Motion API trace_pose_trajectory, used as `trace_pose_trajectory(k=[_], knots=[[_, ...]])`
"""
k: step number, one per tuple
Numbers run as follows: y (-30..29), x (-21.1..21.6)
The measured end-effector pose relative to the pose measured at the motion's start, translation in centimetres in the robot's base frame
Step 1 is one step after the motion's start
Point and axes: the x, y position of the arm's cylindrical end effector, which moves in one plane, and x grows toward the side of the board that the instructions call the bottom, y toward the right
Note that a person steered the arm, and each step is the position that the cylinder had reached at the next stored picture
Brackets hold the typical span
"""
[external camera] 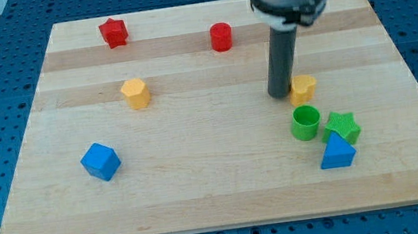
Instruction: Push yellow heart into green blocks
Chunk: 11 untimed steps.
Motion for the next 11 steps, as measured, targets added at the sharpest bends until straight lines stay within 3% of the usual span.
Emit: trace_pose_trajectory(k=[1, 2, 5, 6, 7, 9, 10, 11], knots=[[-1.1, -0.4], [-2.6, -5.0], [-0.7, -7.4], [3.8, -7.9], [1.0, -5.5], [5.6, 0.3], [5.3, -1.2], [3.9, -7.7]])
